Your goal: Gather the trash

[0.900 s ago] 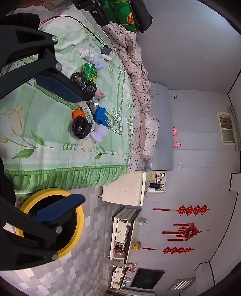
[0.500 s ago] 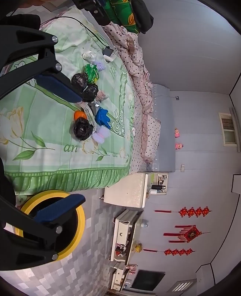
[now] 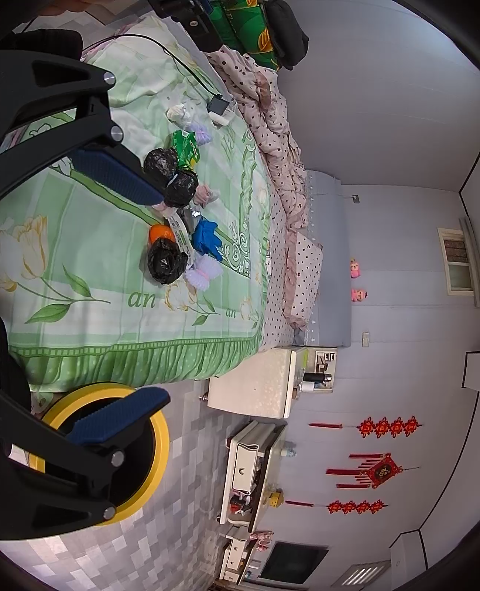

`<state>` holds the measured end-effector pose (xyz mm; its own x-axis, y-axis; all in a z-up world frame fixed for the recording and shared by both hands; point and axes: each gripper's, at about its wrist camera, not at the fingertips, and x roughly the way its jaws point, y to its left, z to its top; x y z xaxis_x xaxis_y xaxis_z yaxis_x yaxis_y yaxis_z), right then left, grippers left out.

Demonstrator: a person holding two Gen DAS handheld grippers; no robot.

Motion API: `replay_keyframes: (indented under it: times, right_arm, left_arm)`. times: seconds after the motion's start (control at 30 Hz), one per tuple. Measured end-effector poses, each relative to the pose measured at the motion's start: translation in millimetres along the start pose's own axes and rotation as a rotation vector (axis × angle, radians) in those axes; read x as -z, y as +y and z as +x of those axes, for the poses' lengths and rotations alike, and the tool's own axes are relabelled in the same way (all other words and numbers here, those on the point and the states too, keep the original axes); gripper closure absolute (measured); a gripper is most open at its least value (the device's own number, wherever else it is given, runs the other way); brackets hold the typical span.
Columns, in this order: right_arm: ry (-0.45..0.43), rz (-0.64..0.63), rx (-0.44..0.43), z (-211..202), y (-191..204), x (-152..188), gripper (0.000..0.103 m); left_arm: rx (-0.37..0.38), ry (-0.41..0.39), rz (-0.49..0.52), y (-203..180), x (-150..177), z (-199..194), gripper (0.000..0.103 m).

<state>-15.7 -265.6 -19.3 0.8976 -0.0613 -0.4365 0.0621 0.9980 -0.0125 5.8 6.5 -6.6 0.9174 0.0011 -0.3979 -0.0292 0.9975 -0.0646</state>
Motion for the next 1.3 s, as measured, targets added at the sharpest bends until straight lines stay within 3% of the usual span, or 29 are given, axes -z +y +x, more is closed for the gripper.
replay_keyframes:
  times: [1.3]
  right_arm:
    - [0.014,0.008,-0.005,3.0,-1.1,2.5,0.008]
  left_arm:
    - [0.001,0.008,0.000,5.0,6.9,3.1,0.008]
